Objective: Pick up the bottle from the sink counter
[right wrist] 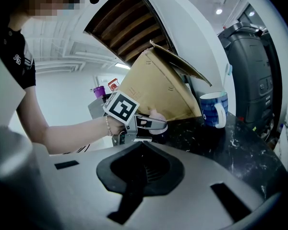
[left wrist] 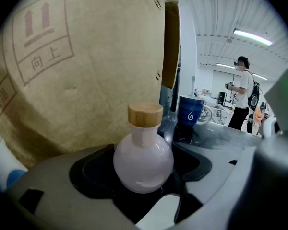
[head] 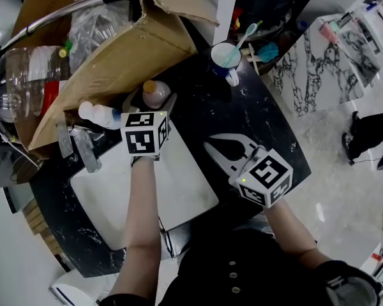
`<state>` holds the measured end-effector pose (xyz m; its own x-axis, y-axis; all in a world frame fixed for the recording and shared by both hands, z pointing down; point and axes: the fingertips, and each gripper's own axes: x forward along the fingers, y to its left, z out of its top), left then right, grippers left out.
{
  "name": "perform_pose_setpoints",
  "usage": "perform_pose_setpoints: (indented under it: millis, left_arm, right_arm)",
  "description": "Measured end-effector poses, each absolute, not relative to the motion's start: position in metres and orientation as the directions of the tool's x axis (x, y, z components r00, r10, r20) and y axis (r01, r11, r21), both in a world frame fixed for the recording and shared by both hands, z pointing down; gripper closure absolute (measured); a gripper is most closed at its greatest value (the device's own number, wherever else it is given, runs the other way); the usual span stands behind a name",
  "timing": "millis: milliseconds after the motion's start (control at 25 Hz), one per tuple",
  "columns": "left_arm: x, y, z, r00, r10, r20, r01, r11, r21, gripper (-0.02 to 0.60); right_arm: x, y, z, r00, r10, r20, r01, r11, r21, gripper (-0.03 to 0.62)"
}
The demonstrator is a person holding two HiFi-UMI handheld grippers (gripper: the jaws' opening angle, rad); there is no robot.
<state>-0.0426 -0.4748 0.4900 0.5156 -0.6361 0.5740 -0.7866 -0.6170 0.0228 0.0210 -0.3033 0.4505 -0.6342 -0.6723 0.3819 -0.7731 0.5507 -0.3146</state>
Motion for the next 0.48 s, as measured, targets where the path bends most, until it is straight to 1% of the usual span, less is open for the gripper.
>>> perform_pose_setpoints:
  millis: [320,480]
  left_arm:
    - [-0.0417,-0.4750,0.4887,0.536,-0.618,0.575,-0.770,-0.637,0.032,0.210]
    - [-0.0420,-0.4766,0.4899,0.520,-0.633,0.573,-0.788,-0.615,0.035,0.193]
  right_arm:
    - [0.0196,-0.3024,0.4513,-0.636,-0.668,0.386,-0.771,0.552,-0.316,0.591]
    - [0.0197,-0.3029,0.4507,-0.636,-0.668,0.386,-0.772,0.552,-0.316,0.591]
